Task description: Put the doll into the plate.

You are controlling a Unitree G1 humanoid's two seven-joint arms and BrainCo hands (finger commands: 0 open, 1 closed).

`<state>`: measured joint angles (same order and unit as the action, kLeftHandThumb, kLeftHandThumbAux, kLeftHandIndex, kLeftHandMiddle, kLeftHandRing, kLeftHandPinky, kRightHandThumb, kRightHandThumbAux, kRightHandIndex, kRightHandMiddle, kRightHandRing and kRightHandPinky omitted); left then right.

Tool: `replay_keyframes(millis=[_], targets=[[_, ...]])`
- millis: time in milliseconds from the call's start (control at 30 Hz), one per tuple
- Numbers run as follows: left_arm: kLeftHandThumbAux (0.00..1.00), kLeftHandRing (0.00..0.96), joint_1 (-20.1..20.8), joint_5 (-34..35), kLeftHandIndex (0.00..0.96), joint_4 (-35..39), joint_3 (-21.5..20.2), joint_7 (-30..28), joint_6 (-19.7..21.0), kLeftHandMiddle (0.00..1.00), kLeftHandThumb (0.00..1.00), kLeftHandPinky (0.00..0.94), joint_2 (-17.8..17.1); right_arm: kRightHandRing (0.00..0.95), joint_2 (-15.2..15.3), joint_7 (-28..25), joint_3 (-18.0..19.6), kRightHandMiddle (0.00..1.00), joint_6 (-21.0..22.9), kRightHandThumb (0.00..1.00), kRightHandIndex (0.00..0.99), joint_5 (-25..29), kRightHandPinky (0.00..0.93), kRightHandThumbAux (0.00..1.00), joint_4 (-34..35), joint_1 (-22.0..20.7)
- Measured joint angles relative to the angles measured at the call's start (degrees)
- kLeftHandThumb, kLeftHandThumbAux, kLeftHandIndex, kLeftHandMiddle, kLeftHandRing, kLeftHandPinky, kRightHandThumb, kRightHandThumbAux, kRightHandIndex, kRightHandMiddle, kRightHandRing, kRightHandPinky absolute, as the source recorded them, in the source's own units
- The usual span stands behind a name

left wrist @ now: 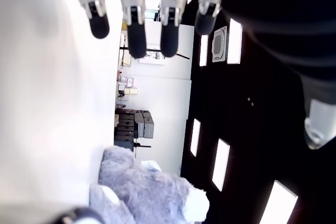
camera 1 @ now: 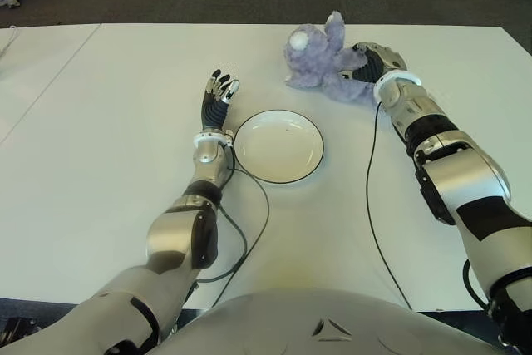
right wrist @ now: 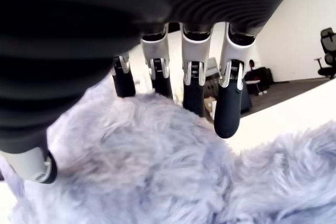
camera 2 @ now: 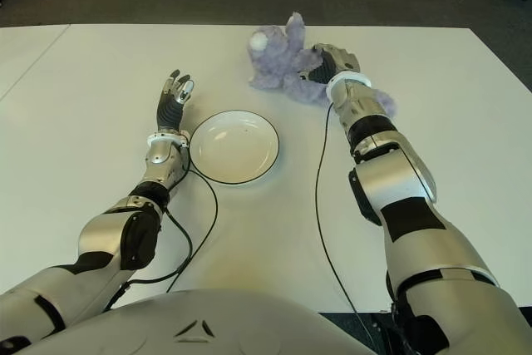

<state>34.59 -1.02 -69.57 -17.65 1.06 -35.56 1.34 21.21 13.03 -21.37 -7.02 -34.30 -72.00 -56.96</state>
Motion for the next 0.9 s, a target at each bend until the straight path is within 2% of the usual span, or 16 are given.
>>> replay_keyframes(millis=[100, 267, 667, 867, 900], targets=[[0.447, 0.161, -0.01, 0.0, 0.08, 0.0, 0.0, 0.0, 0.0, 0.168, 0.0, 0.103, -0.01, 0.397, -0.75, 1.49, 1.51, 0.339, -0.85, 0.375, 0.24, 1.85, 0.446, 0.55, 0.11, 1.26], [0.447, 0.166, -0.02, 0.01, 0.084, 0.0, 0.01, 0.0, 0.0, 0.171, 0.0, 0.112, -0.04, 0.401, -2.35, 3.25, 4.35, 0.362, -2.32, 0.397, 0.265, 5.21, 0.41, 0.56, 0.16, 3.13], [0.43, 0.181, -0.04, -0.04, 0.085, 0.0, 0.2, 0.0, -0.01, 0.184, 0.0, 0.105, -0.12, 0.348, -3.44, 3.22, 8.26, 0.342, -5.87, 0.383, 0.27, 9.35, 0.323, 0.575, 0.48, 4.86], [0.406, 0.173, -0.05, -0.01, 0.081, 0.0, 0.19, 0.0, -0.03, 0.18, 0.0, 0.088, -0.15, 0.309, -3.57, 2.74, 9.43, 0.314, -7.1, 0.322, 0.248, 10.54, 0.263, 0.592, 0.48, 5.11], [0.397, 0.171, -0.05, -0.01, 0.079, 0.0, 0.19, 0.0, -0.05, 0.174, 0.0, 0.11, -0.15, 0.278, -3.58, 2.72, 9.5, 0.283, -7.22, 0.302, 0.234, 10.61, 0.238, 0.588, 0.48, 5.12]])
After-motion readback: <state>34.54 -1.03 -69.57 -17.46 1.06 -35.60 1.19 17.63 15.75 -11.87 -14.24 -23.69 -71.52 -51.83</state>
